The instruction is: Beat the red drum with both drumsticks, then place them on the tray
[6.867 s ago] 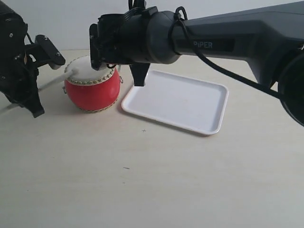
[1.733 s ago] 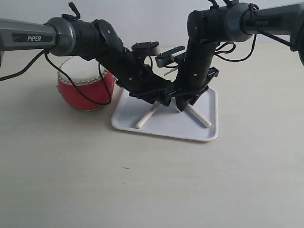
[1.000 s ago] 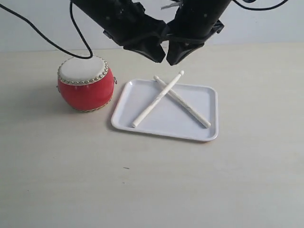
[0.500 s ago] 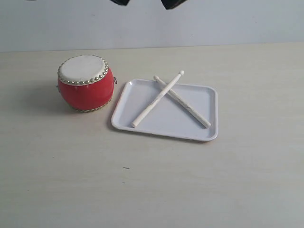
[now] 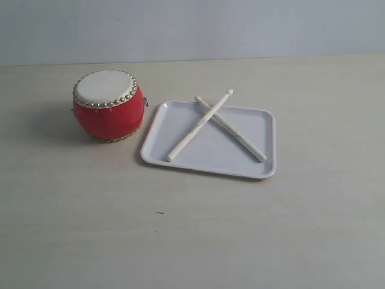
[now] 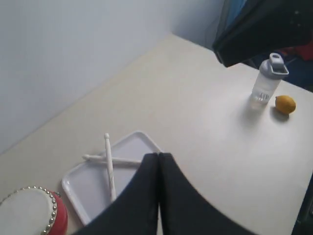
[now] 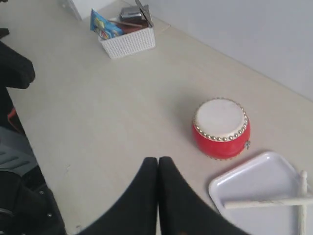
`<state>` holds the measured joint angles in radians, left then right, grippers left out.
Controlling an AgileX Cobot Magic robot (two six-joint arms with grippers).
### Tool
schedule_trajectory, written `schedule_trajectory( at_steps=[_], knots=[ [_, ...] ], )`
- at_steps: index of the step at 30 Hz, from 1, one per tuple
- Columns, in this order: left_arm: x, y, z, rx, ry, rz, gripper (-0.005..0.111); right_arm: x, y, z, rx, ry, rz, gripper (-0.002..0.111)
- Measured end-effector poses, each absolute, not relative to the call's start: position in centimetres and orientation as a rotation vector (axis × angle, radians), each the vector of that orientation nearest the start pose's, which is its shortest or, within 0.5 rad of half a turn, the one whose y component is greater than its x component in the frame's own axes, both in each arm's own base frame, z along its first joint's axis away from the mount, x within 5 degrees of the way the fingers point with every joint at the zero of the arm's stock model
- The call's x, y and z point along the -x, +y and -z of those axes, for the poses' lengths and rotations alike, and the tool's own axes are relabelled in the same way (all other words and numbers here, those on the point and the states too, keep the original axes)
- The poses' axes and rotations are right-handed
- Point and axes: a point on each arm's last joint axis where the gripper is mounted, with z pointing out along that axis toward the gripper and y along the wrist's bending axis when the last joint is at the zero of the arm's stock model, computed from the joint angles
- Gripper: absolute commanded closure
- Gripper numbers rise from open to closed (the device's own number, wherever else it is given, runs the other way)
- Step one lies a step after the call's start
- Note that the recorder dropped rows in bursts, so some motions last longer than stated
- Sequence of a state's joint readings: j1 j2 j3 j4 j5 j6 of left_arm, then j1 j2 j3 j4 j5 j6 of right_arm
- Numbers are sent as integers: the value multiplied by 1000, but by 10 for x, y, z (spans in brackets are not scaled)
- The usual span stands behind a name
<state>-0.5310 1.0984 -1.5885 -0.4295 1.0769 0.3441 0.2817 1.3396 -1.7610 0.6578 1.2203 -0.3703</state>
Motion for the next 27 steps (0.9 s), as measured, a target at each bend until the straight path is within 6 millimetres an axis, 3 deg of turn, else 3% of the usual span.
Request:
schedule_trajectory(
  at_steps=[6, 12, 19, 27],
  knots=[
    [-71, -79, -521, -828, 1669, 627, 107, -153, 101, -540, 769, 1856, -771, 108],
    [0, -36, -509, -762, 1468, 611, 107, -79, 80, -558, 784, 1690, -726, 108],
    [55, -4, -481, -705, 1275, 633, 107, 2, 54, -554, 711, 1467, -688, 108],
    [85, 10, -441, -662, 1167, 661, 107, 59, 33, -523, 613, 1295, -667, 108]
  ],
)
